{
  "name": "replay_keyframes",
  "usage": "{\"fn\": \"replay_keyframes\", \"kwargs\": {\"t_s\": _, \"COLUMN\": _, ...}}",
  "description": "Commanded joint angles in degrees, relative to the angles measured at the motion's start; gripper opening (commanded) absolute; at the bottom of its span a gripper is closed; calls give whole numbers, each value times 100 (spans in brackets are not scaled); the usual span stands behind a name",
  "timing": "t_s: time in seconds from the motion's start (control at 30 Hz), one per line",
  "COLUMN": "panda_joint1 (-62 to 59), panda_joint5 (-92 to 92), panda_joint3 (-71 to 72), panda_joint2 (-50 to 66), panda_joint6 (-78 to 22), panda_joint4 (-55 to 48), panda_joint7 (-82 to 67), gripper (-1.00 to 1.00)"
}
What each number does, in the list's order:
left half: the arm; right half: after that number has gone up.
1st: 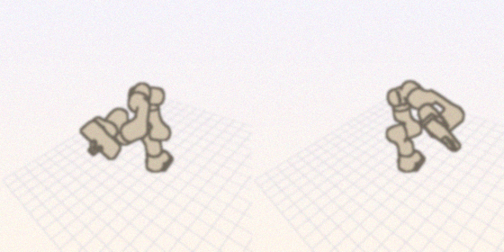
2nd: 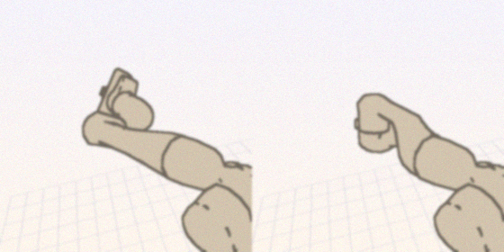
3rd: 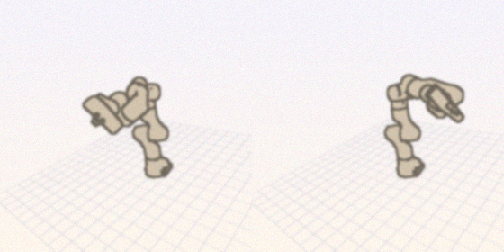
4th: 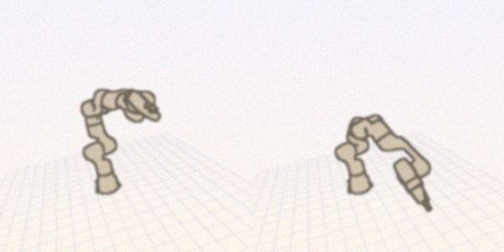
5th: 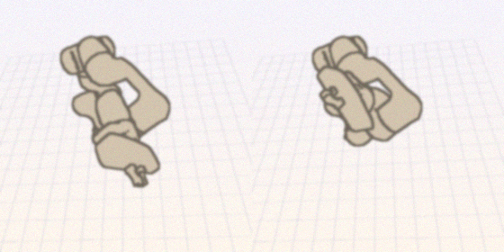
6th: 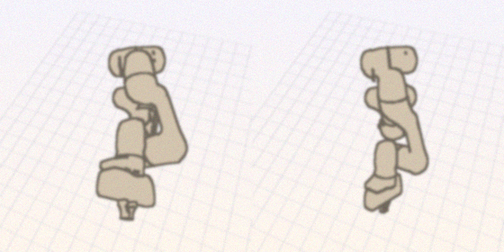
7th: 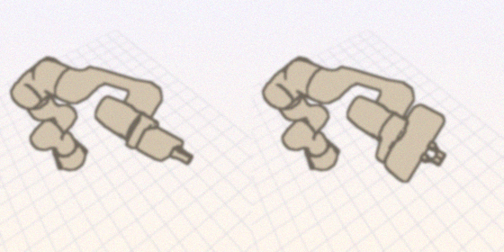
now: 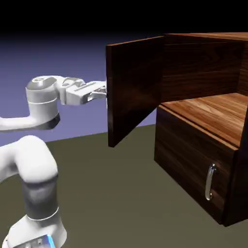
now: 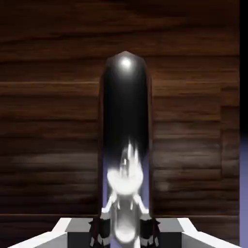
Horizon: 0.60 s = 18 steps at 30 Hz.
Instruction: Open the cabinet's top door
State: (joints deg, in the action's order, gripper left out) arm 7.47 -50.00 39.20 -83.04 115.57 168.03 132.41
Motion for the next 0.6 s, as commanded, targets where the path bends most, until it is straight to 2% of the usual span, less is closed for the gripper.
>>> {"fn": "replay_keyframes", "kwargs": {"t_s": 0.0, "panda_joint1": 4, "panda_joint5": 192, "panda_joint3": 209, "panda_joint2": 62, "panda_joint6": -237, "panda_joint4": -126, "panda_joint7": -2, "gripper": -100}}
{"fn": "replay_keyframes", "kwargs": {"t_s": 0.2, "panda_joint1": -397, "panda_joint5": 1233, "panda_joint3": 1437, "panda_joint2": 516, "panda_joint6": -1652, "panda_joint4": -1194, "panda_joint7": 8, "gripper": -100}}
{"fn": "replay_keyframes", "kwargs": {"t_s": 0.57, "panda_joint1": -2035, "panda_joint5": 2261, "panda_joint3": 2919, "panda_joint2": 943, "panda_joint6": -3683, "panda_joint4": -3478, "panda_joint7": -115, "gripper": -100}}
